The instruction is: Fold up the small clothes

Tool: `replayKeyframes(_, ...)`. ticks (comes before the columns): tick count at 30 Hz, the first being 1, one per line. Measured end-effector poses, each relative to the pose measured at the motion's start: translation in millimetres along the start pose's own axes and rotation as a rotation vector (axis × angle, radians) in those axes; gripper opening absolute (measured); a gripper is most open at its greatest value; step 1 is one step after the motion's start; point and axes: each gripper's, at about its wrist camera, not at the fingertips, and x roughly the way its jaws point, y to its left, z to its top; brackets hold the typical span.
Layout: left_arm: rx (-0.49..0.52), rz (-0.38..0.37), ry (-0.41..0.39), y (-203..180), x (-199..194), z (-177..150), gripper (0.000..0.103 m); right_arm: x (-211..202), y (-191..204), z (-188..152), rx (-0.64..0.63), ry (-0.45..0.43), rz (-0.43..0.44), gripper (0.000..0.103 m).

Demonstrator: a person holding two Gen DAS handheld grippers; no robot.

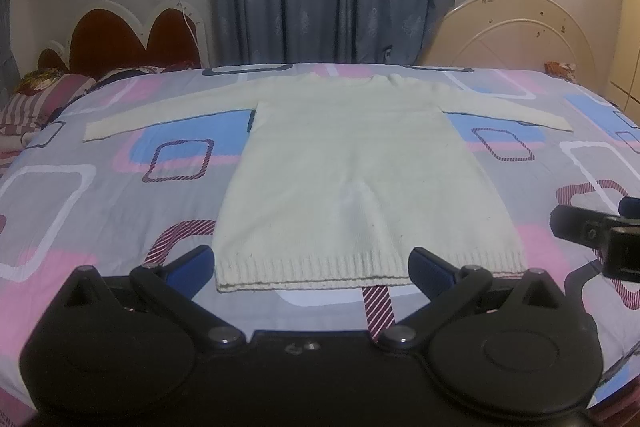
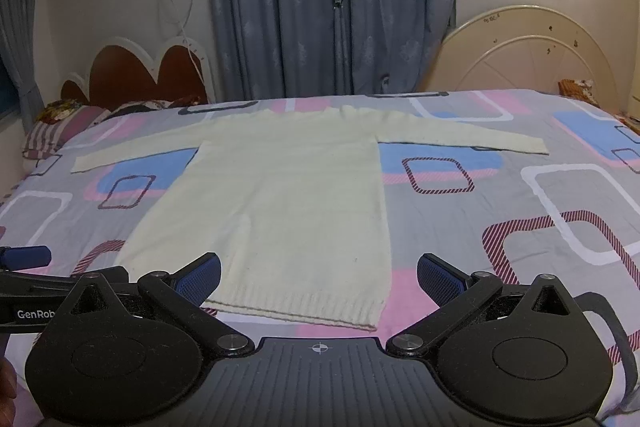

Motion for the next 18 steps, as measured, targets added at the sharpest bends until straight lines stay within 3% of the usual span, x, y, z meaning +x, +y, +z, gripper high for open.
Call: replayKeyframes(18, 0.003, -0.001, -0.003, -0.1, 0.1, -0.7, 0.103, 1.9, -1.5, -2.5, 0.003, -0.002, -0.004, 0.103)
